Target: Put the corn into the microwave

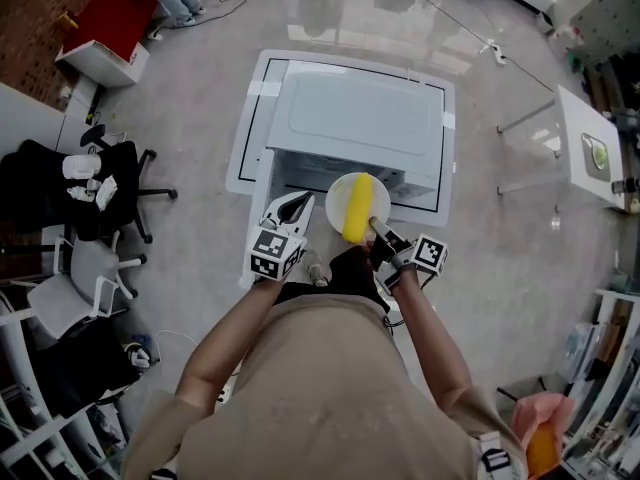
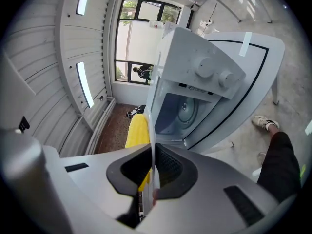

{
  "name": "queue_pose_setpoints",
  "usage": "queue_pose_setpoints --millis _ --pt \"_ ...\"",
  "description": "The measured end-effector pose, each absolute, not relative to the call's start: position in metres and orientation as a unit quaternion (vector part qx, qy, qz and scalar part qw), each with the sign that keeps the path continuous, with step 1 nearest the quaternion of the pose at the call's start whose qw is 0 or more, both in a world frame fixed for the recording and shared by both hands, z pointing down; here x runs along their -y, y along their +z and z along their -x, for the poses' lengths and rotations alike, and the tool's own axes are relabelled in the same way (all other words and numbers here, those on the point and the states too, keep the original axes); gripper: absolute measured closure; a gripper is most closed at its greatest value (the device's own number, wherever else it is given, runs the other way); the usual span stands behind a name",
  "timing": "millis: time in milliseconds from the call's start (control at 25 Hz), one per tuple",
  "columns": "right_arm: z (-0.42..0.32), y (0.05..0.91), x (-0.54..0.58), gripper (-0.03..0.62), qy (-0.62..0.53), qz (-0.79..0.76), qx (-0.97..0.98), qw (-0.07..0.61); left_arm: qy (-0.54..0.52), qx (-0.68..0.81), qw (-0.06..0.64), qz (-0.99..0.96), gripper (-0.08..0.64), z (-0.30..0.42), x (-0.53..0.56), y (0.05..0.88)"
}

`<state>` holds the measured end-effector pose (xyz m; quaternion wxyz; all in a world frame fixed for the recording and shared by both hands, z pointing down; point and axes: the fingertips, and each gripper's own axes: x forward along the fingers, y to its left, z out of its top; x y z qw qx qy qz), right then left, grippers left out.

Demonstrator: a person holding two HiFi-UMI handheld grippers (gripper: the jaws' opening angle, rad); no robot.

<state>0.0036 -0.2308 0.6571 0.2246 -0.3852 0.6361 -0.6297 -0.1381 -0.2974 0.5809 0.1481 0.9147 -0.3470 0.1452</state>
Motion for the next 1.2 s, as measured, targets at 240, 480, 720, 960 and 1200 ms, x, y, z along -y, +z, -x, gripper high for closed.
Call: queue_pose_setpoints --millis 240,480,720,960,1200 --pt "0.003 0.702 0.246 0.571 -0.632 0.387 -0.64 0.203 0.185 0.353 0.157 -0.904 0.555 0.137 0.309 0.619" --pt "0.005 0.742 0.258 0.571 -0.642 0.395 -0.632 0.183 0.206 0.346 0.164 -0.901 0.555 0.134 0.313 0.636" --pt "0.007 0.777 0.274 0.571 -0.653 0.407 -0.607 0.199 0.231 0.333 0.177 -0.897 0.555 0.123 0.311 0.655" --pt "0.01 0.806 0.297 0.571 -0.649 0.419 -0.593 0.226 0.244 0.321 0.182 -0.897 0.555 0.12 0.307 0.667" --pt "0.01 0.832 0.32 0.571 -0.648 0.435 -0.571 0.255 0.245 0.318 0.179 -0.898 0.555 0.117 0.31 0.678"
